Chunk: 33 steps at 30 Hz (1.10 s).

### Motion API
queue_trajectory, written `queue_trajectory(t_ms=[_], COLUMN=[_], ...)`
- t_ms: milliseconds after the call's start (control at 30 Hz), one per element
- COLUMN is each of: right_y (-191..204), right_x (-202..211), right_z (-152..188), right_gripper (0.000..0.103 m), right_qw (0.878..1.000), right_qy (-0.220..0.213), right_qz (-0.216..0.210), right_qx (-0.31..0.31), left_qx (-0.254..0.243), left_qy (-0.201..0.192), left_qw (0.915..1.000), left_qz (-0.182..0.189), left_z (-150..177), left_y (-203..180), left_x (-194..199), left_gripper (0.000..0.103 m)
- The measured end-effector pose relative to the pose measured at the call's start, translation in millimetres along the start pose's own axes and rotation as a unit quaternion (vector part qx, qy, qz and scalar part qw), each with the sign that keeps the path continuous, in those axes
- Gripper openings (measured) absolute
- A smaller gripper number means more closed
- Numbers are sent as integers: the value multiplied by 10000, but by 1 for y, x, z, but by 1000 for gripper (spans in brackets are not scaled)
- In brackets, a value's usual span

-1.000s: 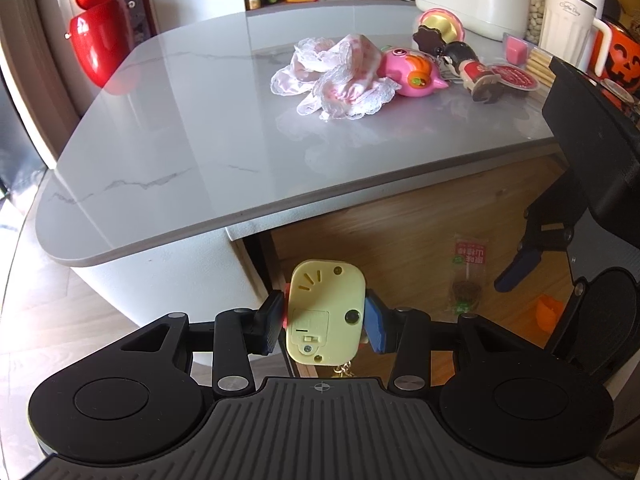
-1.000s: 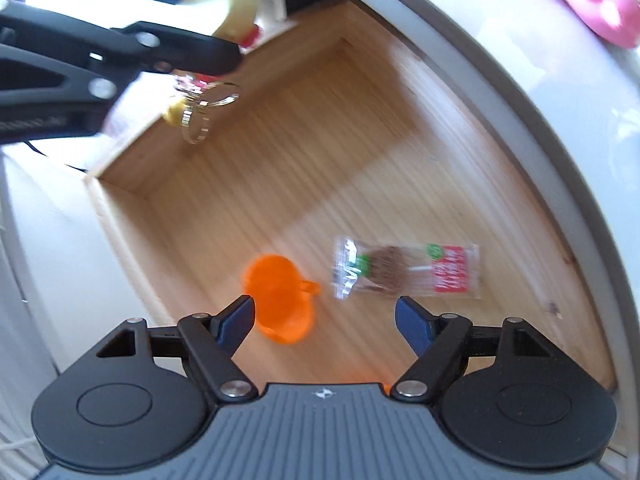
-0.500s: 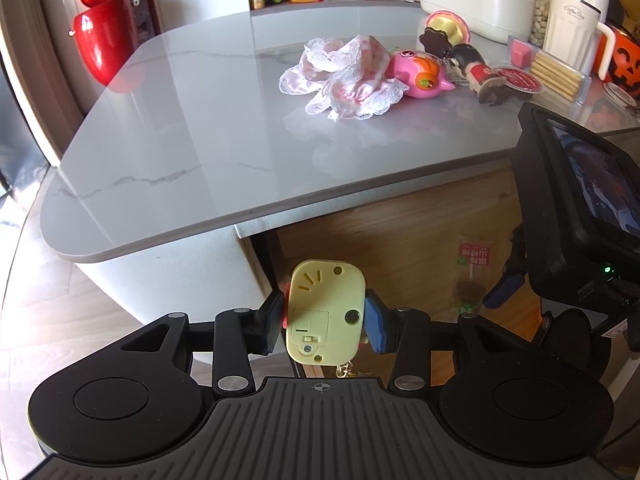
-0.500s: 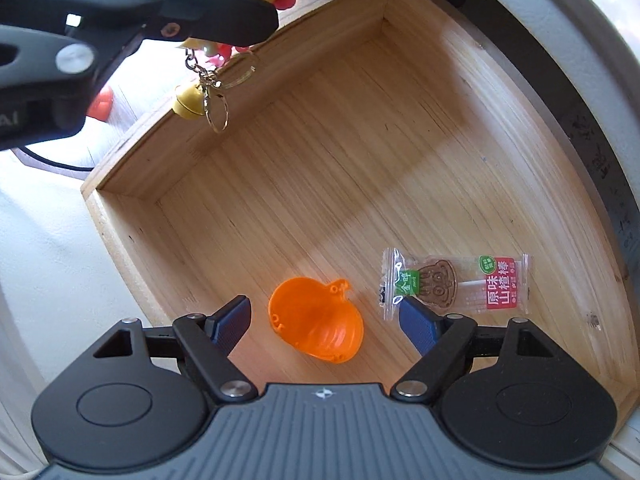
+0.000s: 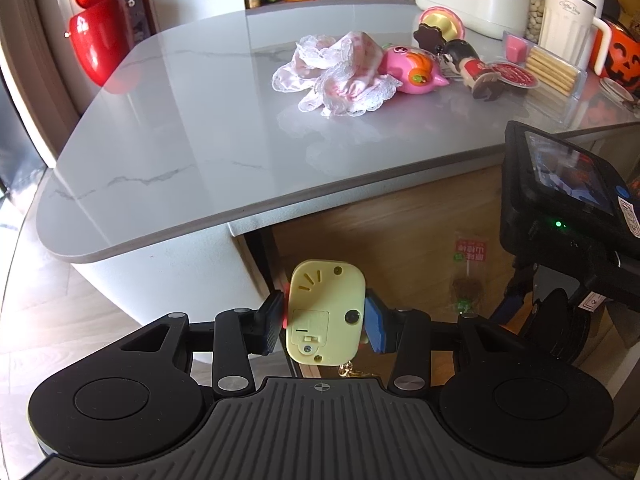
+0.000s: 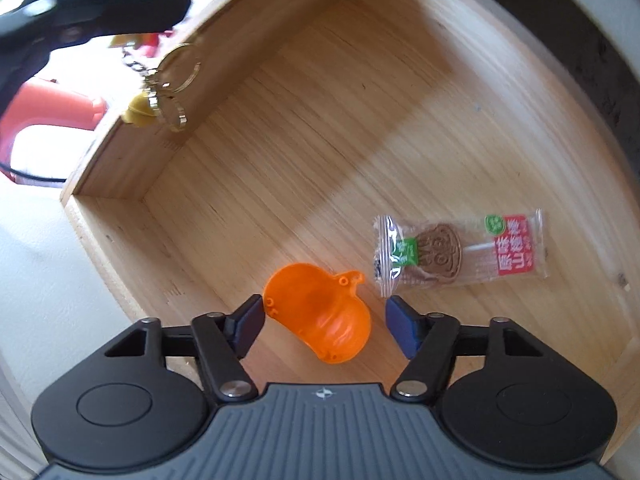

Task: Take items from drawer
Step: 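Grasp the orange toy with right tool while left tool sets yellow keychain on counter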

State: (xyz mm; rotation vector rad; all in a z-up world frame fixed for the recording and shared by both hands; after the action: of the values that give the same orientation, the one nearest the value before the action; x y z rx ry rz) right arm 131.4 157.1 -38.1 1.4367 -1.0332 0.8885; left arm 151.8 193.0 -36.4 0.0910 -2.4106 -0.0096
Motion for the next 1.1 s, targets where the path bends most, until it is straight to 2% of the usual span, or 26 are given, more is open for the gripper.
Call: queue_trajectory(t_ms=[100, 233, 367, 467, 500, 600, 667, 767, 867, 967, 1033, 1100], right_y=[-7, 0, 5, 7, 9, 6, -3, -15, -22, -34, -44, -54], right_x=[1, 21, 66, 98, 104, 130, 132, 151, 150, 147, 147, 139], right_z=[2, 4, 15, 37, 37, 66, 85, 114, 137, 151, 154, 155], right_gripper=[55, 55, 55, 55, 55, 54, 54, 55, 55, 55, 55, 55], right_qw=[9998, 9997, 9968, 9915, 9892, 9796, 9710, 9558, 9409, 9316, 9264, 9200], right_qy=[19, -225, -741, -1231, -1400, -1938, -2299, -2817, -3199, -3415, -3546, -3690], right_qz=[-64, 91, 124, 286, 330, 514, 651, 618, 833, 959, 848, 728], right_qx=[-203, 52, 260, 318, 297, 135, -73, -577, -738, -798, -938, -1105], left_qx=[32, 89, -15, -159, -233, -382, -255, 332, 1006, 822, 760, 875], left_qy=[46, 109, 151, 133, 55, -229, -332, -793, -1525, -2135, -2200, -2025], left_qw=[10000, 9998, 9995, 9993, 9991, 9971, 9956, 9899, 9753, 9679, 9681, 9720], left_qz=[47, 160, 264, 301, 338, 616, 836, 1131, 1242, 1041, 929, 812], left_z=[1, 1, 1, 1, 0, 0, -4, -27, -65, -111, -140, -170], left_y=[0, 0, -8, -14, -17, -26, -30, -30, -29, -43, -49, -54], left_x=[-3, -5, -6, -5, -2, 5, 10, 28, 43, 45, 35, 11], left_gripper=[46, 46, 46, 47, 46, 45, 45, 45, 45, 45, 45, 45])
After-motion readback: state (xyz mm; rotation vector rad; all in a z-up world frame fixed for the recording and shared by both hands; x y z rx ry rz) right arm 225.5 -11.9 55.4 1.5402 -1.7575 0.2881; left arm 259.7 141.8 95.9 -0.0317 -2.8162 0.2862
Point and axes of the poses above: each gripper's, at about its wrist camera, not at the fingertips, and x roughly against the way its jaws point, y to its left, z to its underside, the point moved 2 cm from there along -x, roughly the way its jaws point, and after that the axes turned 11 degrees about -y, right-handed, at the moved point
